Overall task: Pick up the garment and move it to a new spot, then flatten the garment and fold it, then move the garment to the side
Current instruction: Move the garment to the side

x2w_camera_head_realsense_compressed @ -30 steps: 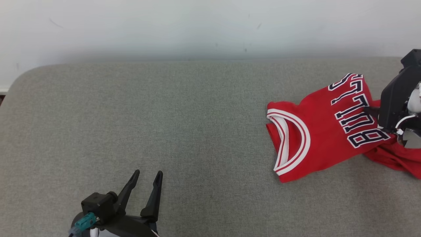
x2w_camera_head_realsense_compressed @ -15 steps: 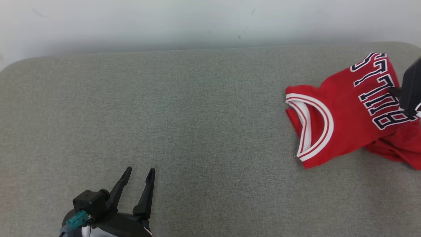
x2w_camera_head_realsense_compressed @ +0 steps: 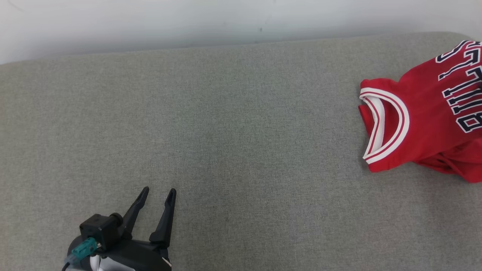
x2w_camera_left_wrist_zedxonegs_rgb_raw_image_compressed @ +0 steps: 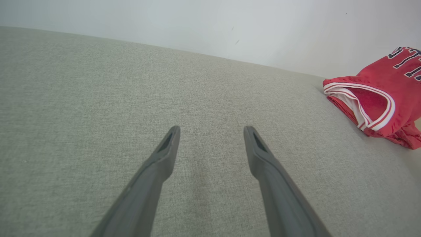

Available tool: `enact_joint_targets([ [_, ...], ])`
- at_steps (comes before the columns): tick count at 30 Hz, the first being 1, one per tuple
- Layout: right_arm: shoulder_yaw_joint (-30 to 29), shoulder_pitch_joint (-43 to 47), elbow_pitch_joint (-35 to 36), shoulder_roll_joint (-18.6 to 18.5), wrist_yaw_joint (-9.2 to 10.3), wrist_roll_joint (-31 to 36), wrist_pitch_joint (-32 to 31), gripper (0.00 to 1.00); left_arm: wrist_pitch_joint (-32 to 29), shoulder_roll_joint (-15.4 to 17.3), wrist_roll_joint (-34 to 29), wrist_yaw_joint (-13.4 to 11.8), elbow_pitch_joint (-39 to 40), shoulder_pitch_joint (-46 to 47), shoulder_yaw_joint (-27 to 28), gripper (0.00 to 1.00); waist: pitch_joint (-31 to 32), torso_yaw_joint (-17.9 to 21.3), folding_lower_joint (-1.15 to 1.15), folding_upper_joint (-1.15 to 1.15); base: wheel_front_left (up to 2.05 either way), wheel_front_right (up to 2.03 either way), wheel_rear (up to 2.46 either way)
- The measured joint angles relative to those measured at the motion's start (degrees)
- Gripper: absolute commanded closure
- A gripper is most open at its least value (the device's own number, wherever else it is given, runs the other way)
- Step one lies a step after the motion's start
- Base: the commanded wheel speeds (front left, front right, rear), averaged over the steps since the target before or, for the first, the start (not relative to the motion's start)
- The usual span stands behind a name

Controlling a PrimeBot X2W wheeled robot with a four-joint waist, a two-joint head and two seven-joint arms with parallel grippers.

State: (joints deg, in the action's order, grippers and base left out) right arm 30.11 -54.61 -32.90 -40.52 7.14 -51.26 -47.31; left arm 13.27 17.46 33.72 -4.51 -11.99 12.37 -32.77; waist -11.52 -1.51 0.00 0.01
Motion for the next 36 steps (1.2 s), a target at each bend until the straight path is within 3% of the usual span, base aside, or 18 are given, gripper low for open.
enact_joint_targets([
  [23,3.3,-2.6,-2.5,-5.3,-0.02,9.4,0.6,1.0,-0.7,0.6,0.0,0.1,0.5,1.3,0.0,0.0,-2.6,-1.1,0.0,0.0,0.0,0.0,0.0],
  [24,3.6,-2.7,-2.6,-5.4,-0.02,10.1,0.8,0.27,-0.7,0.6,0.0,0.1,0.5,1.4,0.0,0.0,-2.7,-1.1,0.0,0.0,0.0,0.0,0.0],
  [25,4.0,-3.0,-2.8,-5.6,-0.02,10.6,0.8,0.0,-0.7,0.6,0.0,0.1,0.5,1.5,0.0,0.0,-2.7,-1.2,0.0,0.0,0.0,0.0,0.0],
  [33,5.6,-5.0,-6.1,-5.5,-0.02,12.8,1.0,0.0,-1.0,0.5,0.0,0.1,-0.5,2.3,0.0,0.0,-1.7,-1.3,-0.01,-0.01,0.0,0.0,0.0],
  [36,5.5,-5.9,-6.4,-4.8,-0.92,13.1,2.9,0.0,-1.0,0.1,0.0,0.1,-1.2,2.3,-0.2,0.0,-0.8,-1.2,-0.01,-0.01,0.0,0.0,0.0],
])
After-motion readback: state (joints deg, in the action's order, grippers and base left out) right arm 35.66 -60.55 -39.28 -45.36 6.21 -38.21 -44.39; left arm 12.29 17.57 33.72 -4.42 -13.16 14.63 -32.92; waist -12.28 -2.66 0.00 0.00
